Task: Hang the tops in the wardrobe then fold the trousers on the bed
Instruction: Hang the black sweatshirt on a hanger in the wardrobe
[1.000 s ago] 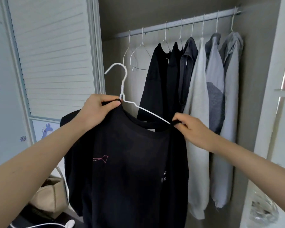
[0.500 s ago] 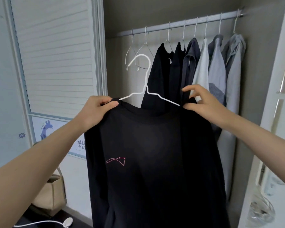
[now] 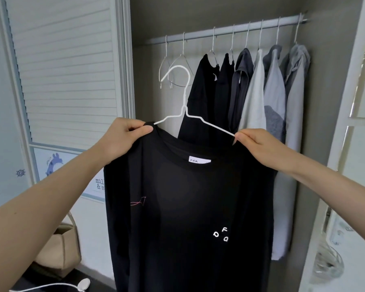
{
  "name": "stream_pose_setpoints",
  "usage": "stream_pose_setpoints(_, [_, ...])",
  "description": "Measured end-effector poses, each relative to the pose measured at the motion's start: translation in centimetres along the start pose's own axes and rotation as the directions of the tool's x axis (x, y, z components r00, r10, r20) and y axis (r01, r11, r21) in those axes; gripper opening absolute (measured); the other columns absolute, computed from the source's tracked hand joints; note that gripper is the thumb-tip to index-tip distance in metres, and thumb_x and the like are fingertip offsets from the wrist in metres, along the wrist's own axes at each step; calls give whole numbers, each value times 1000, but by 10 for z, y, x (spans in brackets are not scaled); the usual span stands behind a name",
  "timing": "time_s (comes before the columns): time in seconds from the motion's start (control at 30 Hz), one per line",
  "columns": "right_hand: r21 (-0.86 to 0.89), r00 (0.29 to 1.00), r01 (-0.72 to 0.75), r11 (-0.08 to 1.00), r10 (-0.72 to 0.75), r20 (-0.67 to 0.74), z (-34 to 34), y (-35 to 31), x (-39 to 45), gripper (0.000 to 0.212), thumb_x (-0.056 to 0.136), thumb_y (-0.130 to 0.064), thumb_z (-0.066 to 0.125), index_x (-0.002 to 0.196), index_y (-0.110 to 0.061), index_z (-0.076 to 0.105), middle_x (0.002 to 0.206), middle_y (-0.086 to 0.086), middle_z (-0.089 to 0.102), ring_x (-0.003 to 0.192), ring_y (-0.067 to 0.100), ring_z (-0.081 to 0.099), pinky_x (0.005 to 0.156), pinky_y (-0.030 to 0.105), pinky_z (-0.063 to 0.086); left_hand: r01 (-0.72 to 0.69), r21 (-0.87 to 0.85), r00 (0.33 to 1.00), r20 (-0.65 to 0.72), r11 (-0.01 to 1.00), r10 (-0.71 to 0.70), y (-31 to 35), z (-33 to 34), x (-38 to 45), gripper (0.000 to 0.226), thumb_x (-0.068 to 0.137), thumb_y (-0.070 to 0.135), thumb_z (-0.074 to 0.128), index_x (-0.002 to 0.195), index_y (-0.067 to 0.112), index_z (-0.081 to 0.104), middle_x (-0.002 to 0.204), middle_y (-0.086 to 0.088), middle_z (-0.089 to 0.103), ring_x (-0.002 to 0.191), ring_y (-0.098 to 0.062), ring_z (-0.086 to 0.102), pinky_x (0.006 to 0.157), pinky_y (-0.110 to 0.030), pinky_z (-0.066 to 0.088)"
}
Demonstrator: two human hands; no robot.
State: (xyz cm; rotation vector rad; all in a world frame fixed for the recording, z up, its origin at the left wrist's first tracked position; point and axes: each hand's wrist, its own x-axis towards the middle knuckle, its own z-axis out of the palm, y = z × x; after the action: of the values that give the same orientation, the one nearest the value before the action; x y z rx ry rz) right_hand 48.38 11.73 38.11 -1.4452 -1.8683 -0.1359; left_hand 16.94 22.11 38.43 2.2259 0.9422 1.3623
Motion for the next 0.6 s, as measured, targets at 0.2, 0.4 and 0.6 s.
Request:
stream_pose_setpoints(0.2, [78, 997, -81, 994, 80, 15, 3, -14, 1, 45, 101, -33, 38, 89, 6, 57, 67, 7, 40, 61, 11, 39, 61, 23, 36, -52, 56, 998, 27, 997, 51, -7, -3, -2, 43, 96, 26, 59, 74, -11, 52, 68, -10, 37, 63, -13, 33, 55, -22, 26])
stream_pose_setpoints(0.4, [520, 920, -390, 760, 345, 186, -2, -23, 8, 24, 94, -23, 50, 84, -6, 63, 68, 6, 56, 66, 17, 56, 67, 28, 46, 90, 143, 996, -22, 986, -88, -47, -25, 5, 38, 91, 39, 64, 82, 1, 66, 79, -19, 56, 70, -21, 50, 68, -31, 42])
stream_pose_setpoints(0.6, [550, 837, -532, 644, 499, 225, 2, -63, 40, 20, 92, -17, 54, 95, -4, 69, 92, 9, 69, 84, 24, 66, 70, 33, 53, 92, 382, 996, -20, 920, -91, -46, -2, 6, 64, 93, 35, 61, 150, 28, 33, 151, -1, 38, 139, -21, 35, 114, -43, 28])
